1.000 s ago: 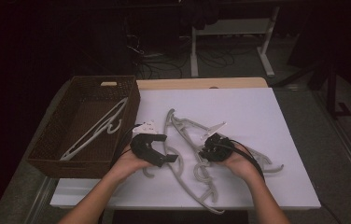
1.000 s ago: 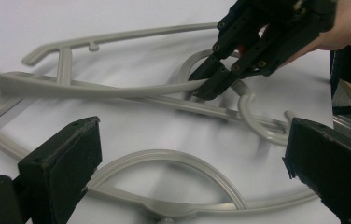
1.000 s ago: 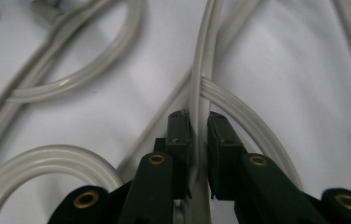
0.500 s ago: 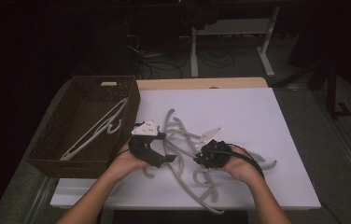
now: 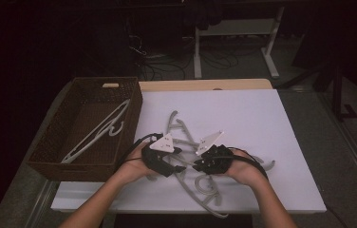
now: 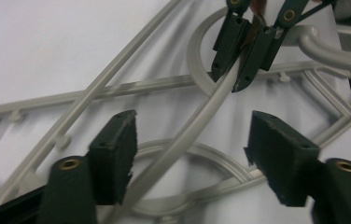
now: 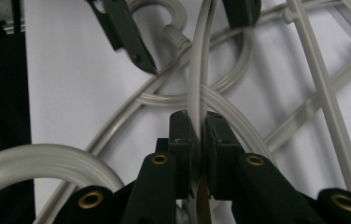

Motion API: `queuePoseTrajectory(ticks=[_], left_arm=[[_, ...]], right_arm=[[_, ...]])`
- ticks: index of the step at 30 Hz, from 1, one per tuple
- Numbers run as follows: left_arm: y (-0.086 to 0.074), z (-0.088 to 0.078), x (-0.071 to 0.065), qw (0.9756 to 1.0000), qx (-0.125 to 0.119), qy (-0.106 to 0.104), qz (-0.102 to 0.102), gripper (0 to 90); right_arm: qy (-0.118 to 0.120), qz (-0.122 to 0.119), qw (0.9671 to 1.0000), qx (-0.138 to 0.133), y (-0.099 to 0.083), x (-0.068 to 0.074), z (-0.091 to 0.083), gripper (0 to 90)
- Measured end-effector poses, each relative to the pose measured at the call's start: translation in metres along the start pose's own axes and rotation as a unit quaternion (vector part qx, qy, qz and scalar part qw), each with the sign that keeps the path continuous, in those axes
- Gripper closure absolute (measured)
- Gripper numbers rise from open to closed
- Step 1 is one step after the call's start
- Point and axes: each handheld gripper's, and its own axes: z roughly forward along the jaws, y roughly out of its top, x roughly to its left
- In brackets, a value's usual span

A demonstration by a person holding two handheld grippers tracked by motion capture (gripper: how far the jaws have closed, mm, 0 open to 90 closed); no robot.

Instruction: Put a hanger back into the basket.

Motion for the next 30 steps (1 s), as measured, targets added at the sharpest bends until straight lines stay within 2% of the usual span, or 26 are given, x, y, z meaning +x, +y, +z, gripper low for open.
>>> queuePoseTrajectory(ticks=[5,10,15,18,20,22,24,25,30], left_arm=[[-0.001,0.007,-0.002,0.9993,0.02,-0.006,0.031,53.3],[-0.001,0.011,-0.005,0.998,0.032,-0.002,0.054,65.8],[-0.002,0.01,-0.005,0.997,0.031,-0.017,0.068,71.2],[-0.003,0.012,-0.007,0.9955,0.038,-0.031,0.081,74.7],[-0.002,0.013,-0.01,0.9944,0.042,-0.034,0.09,78.3],[-0.001,0.013,-0.011,0.995,0.04,-0.034,0.086,81.2],[-0.001,0.012,-0.01,0.9948,0.039,-0.029,0.089,81.4],[-0.002,0.011,-0.009,0.9954,0.036,-0.032,0.083,81.4],[-0.002,0.01,-0.01,0.9952,0.039,-0.034,0.083,81.6]], right_arm=[[0.013,-0.007,0.9999,0.001,0.001,0.001,0.0,81.5],[0.024,-0.018,0.9995,0.005,0.002,0.003,0.0,81.5],[0.033,-0.023,0.9992,0.002,0.002,0.002,-0.001,80.7],[0.041,-0.022,0.9989,-0.004,0.002,0.0,-0.002,76.2],[0.044,-0.01,0.9989,-0.014,0.002,-0.002,-0.005,70.5],[0.046,0.0,0.9985,-0.029,0.001,-0.004,-0.008,66.3],[0.04,0.01,0.9984,-0.037,0.001,-0.007,-0.011,60.9],[0.037,0.016,0.9982,-0.043,0.001,-0.008,-0.013,58.5],[0.015,0.049,0.9954,-0.08,0.001,-0.015,-0.022,45.8]])
